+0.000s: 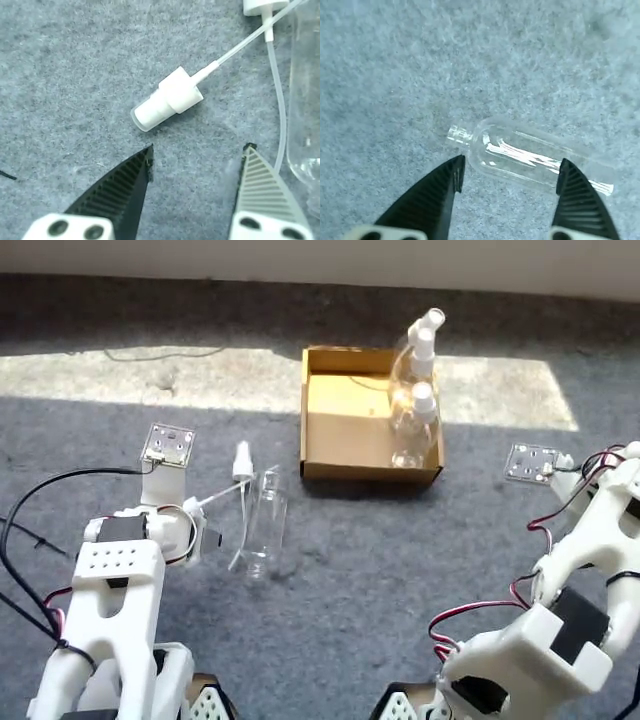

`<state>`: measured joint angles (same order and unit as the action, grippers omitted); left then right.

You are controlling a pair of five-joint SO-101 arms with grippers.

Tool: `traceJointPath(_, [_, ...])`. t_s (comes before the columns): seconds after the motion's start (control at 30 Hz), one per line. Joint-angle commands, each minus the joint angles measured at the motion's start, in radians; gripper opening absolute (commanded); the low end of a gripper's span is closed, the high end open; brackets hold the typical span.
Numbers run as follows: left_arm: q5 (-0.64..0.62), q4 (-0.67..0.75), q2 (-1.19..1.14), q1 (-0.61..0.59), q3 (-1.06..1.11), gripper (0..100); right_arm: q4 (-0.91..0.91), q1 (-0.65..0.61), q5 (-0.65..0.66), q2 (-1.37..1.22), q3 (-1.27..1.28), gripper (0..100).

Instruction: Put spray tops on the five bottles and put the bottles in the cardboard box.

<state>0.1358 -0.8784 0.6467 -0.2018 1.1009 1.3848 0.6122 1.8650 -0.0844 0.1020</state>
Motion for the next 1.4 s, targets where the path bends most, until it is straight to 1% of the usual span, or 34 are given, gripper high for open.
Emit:
traceJointPath(0.0, [-0.008, 0.011, 0.018, 0.016, -0.004, 26, -0.076, 0.016, -0.011, 0.004, 0.008, 24.6])
traceJointPath(0.27, [-0.008, 0.014, 0.022, 0.015, 0.008, 26, -0.311, 0.012, -0.011, 0.005, 0.185, 24.7])
traceJointPath(0.37, [-0.008, 0.015, 0.024, 0.015, 0.01, 26, -0.357, 0.016, -0.011, 0.005, 0.223, 24.7])
traceJointPath(0.53, [-0.008, 0.015, 0.024, 0.015, 0.012, 26, -0.358, 0.021, -0.011, 0.012, 0.226, 24.7])
traceJointPath(0.77, [-0.008, 0.015, 0.024, 0.015, 0.01, 26, -0.355, 0.079, -0.011, 0.015, 0.225, 24.7])
traceJointPath(0.9, [-0.008, 0.015, 0.024, 0.015, 0.008, 26, -0.355, 0.088, -0.009, 0.021, 0.208, 24.7])
traceJointPath(1.1, [-0.008, 0.015, 0.024, 0.015, 0.01, 26, -0.34, 0.088, -0.017, 0.124, 0.166, 24.7])
traceJointPath(1.17, [-0.008, 0.015, 0.024, 0.015, 0.01, 26, -0.28, 0.094, -0.063, 0.176, 0.162, 24.7])
traceJointPath(1.27, [-0.008, 0.015, 0.024, 0.015, 0.01, 26, -0.205, 0.102, -0.224, 0.226, 0.16, 24.6])
traceJointPath(1.37, [-0.008, 0.015, 0.024, 0.015, 0.01, 26, -0.2, 0.12, -0.385, 0.236, 0.159, 24.6])
